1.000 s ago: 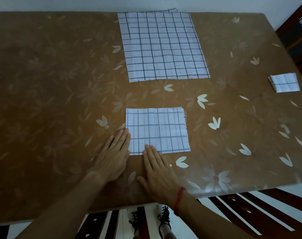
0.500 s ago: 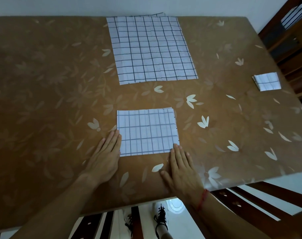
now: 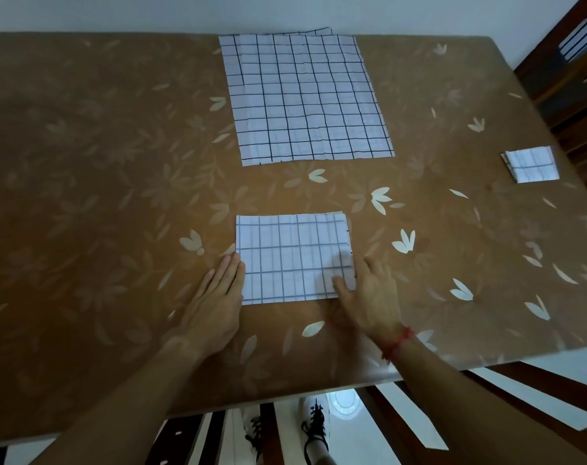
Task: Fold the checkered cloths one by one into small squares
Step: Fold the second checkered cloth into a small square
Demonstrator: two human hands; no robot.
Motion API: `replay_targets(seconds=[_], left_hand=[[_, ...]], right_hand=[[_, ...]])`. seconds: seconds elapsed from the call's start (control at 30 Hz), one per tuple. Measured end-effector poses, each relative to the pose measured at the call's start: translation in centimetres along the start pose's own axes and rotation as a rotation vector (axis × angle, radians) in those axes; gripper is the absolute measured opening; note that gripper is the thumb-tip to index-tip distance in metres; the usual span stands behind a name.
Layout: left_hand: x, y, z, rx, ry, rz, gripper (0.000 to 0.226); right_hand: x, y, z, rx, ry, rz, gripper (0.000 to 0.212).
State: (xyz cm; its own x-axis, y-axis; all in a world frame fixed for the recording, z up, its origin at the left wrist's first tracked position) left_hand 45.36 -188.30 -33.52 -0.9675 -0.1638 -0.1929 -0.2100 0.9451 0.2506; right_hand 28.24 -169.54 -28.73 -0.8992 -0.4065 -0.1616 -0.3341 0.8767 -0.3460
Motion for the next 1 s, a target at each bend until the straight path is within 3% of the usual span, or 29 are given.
replay_targets(seconds=[0.13, 0.27, 0.5, 0.63, 0.8, 1.0], left_hand=[[0.0, 0.1, 0.1, -0.008, -0.005, 0.010, 0.065], [0.0, -0.1, 0.3, -0.001, 0.003, 0.008, 0.063], [0.1, -0.1, 0.2, 0.025, 0.023, 0.000, 0.060], [0.1, -0.1, 0.4, 0.017, 0.013, 0.001, 0.063], [0.0, -0.2, 0.2, 0.000, 0.036, -0.003, 0.062], [0.0, 0.1, -0.3, -0.023, 0.033, -0.002, 0.065]], right_hand=[[4.0, 1.3, 1.5, 0.157, -0.068, 0.278, 0.053], [5.2, 1.1, 2.8, 0.206, -0.128, 0.401, 0.068], [5.2, 0.4, 2.8, 0.311, -0.203, 0.495, 0.050], [5.0, 0.2, 2.2, 0.512, -0.291, 0.526, 0.024], [4.5, 1.2, 2.0, 0.805, -0.336, 0.710, 0.021], [4.3, 1.9, 2.8, 1.011, -0.439, 0.843, 0.035]])
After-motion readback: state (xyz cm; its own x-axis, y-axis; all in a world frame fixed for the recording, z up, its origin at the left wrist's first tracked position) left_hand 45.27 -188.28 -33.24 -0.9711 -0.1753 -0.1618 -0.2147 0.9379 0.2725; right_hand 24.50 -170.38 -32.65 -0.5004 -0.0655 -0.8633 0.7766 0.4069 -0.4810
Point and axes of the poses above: each hand's wrist, its own x-axis towards the middle knuckle, its own z-axis out of the palm, y = z × x, the point moved 9 cm from there along x, towards the middle knuckle, and after that the axes turned 11 degrees about z, right-handed, at the moved point
